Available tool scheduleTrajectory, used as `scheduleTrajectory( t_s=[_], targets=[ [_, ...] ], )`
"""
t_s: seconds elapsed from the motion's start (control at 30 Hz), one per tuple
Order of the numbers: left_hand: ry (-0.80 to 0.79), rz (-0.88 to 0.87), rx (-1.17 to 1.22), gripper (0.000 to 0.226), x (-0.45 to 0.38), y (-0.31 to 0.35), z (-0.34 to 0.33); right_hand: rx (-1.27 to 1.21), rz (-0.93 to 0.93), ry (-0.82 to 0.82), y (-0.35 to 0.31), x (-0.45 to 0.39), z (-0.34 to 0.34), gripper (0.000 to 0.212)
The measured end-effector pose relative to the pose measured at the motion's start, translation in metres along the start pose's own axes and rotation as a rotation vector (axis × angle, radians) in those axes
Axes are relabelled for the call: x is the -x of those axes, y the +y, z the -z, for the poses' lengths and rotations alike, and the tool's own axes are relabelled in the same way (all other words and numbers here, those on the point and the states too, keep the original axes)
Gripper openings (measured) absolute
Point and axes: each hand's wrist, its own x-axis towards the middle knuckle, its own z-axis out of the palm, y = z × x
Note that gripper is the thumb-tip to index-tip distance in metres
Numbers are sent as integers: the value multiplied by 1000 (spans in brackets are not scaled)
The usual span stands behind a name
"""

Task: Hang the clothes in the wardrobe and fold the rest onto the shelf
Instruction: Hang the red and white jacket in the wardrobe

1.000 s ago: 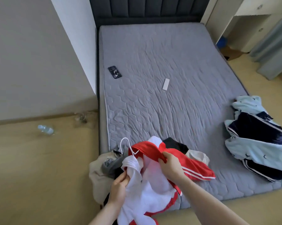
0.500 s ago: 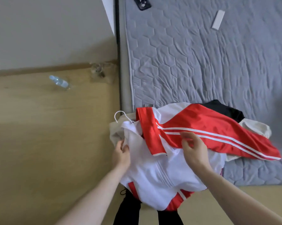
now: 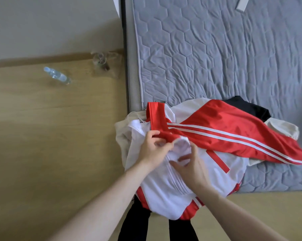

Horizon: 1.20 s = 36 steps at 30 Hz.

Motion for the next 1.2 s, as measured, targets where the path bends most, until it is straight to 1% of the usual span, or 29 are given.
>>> scheduleTrajectory(
  t_s=[0.07, 0.1, 0.13, 0.17, 0.2, 0.23, 0.27, 0.33, 0.37, 0.4, 0.43, 0.47, 0.53, 0.6, 0.73, 0.8, 0.87, 0.9, 0.93, 1.0, 1.07, 1.13, 1.17, 1.2],
  targets=[
    [-30, -6, 128, 39, -15, 18, 1, 5, 0, 86, -11, -24, 5, 50],
    [5, -32, 158, 33, -22, 27, 3, -17, -7, 126, -17, -36, 10, 37],
    [83, -77, 129, 30, -27, 34, 7, -58, -8, 149, -21, -47, 15, 30],
    [184, -134, 40, 27, -31, 37, 12, -91, -2, 143, -24, -57, 20, 28],
    [277, -191, -90, 24, -33, 35, 16, -90, 10, 104, -26, -63, 25, 30],
    [329, -236, -228, 21, -33, 30, 19, -62, 32, 50, -26, -67, 29, 36],
    [312, -265, -342, 18, -32, 22, 21, -10, 50, -1, -25, -69, 31, 42],
    [127, -230, -574, 12, -27, -4, 17, 65, 79, -45, -21, -65, 32, 51],
    [30, -205, -706, 17, -23, -16, 14, 71, 94, -37, -17, -61, 30, 53],
    [-29, -219, -819, 25, -19, -28, 11, 63, 101, -16, -14, -55, 28, 53],
    [-38, -255, -895, 34, -18, -39, 7, 46, 94, 11, -10, -49, 25, 52],
    [-10, -299, -924, 40, -19, -48, 4, 33, 76, 36, -7, -41, 22, 50],
    [45, -349, -915, 39, -24, -59, 1, 26, 38, 51, 3, -27, 11, 43],
    [63, -360, -913, 31, -31, -63, -1, 67, -13, -10, 11, -16, -1, 41],
    [99, -373, -935, 9, -39, -62, 0, 242, -32, -125, 11, -11, -25, 52],
    [94, -376, -959, 7, -45, -61, 1, 325, -28, -147, 4, -15, -35, 58],
    [76, -352, -970, 9, -47, -60, 0, 391, -51, -157, -1, -21, -43, 58],
    [74, -337, -949, 10, -48, -59, 0, 421, -62, -165, -3, -25, -45, 54],
    [74, -333, -914, 11, -49, -58, 0, 436, -57, -171, -3, -28, -48, 45],
    [86, -352, -836, 10, -47, -54, 1, 473, -30, -215, -3, -31, -50, 20],
    [140, -365, -764, 7, -45, -46, 7, 498, 10, -232, 1, -29, -53, 15],
    [180, -335, -711, 7, -45, -37, 15, 424, -1, -185, 4, -22, -52, 9],
    [183, -313, -687, 8, -45, -33, 19, 369, -29, -156, 5, -18, -52, 18],
    [175, -293, -657, 8, -46, -31, 21, 321, -39, -137, 3, -15, -50, 32]
  ],
)
